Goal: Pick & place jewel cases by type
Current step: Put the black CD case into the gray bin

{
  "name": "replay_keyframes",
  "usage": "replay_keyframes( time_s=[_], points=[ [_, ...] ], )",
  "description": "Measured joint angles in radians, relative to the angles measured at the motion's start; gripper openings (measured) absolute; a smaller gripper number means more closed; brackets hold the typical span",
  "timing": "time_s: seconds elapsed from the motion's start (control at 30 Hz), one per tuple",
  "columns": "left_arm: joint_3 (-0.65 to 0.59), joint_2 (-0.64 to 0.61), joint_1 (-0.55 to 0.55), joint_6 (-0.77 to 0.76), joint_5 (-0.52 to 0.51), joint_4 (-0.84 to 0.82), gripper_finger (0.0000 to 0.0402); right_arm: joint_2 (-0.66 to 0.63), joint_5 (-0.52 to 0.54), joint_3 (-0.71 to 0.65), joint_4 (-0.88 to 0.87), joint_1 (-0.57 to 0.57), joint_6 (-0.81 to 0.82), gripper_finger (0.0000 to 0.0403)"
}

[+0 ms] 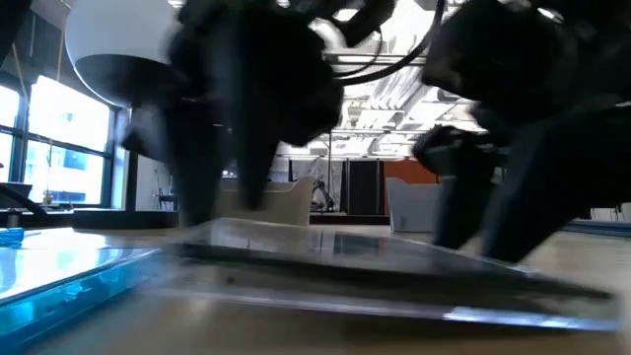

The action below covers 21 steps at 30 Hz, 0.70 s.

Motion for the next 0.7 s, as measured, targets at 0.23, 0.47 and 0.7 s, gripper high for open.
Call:
replay_keyframes(
  time_s=[0.23,0.47,0.7],
  points=[
    [0.001,-0.008,-0.080,-0.053,-0.050,-0.108,0.0179,0.067,0.007,0.191,-0.125,-0.020,-0.105,0.0201],
    [0.002,-0.040,-0.113,-0.083,-0.107,-0.177,0.0179,0.100,-0.032,0.212,-0.087,-0.026,-0.126,0.0201],
    [0.003,-0.051,-0.152,-0.136,-0.137,-0.230,0.0179,0.115,-0.038,0.214,-0.050,-0.035,-0.198,0.0201]
  ],
)
